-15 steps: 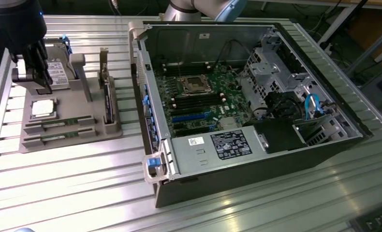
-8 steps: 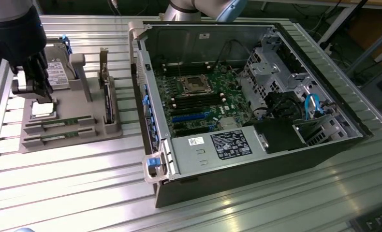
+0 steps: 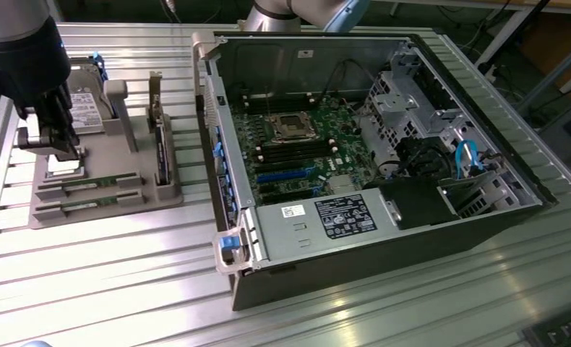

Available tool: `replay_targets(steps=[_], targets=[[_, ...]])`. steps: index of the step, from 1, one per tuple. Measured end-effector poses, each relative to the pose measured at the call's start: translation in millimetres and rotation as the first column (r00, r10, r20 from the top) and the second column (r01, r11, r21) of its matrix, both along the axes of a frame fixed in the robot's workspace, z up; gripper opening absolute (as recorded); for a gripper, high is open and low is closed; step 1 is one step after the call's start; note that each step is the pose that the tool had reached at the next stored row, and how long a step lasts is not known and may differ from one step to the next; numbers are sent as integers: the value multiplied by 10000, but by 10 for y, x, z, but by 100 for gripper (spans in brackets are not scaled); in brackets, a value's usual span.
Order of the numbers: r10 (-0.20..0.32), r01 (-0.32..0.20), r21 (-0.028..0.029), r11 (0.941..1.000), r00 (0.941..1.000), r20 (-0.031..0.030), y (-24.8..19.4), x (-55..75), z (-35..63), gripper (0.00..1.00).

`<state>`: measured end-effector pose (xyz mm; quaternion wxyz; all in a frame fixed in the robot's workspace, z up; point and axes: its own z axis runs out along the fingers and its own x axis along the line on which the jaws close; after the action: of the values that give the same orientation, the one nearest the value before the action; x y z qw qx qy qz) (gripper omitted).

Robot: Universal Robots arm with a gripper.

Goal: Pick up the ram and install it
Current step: 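Pick up the ram and move it above insertion slot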

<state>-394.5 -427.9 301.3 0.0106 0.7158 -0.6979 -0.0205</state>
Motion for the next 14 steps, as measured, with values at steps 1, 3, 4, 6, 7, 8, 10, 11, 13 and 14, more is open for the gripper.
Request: replay_targets(steps=[1,3,4,6,7,8,10,11,13,14], targets=[[0,0,1,10000,10000,2,0,0,-5,30],[5,-5,0,10000,10000,0,0,0,-40,30],[9,-9,0,10000,10000,1,-1,1,-69,30],[14,-14,0,10000,10000,0,-4,1,-129,30],[16,-16,0,10000,10000,0,-5,1,-143,30],[19,-19,-2,10000,10000,-1,-21,1,-176,30],[19,-19,-1,10000,10000,-1,-62,1,-186,30],[19,-19,0,10000,10000,0,-93,1,-188,30],[19,-19,-1,10000,10000,0,-146,1,-194,30],[19,-19,-1,10000,10000,0,-166,1,-200,30]])
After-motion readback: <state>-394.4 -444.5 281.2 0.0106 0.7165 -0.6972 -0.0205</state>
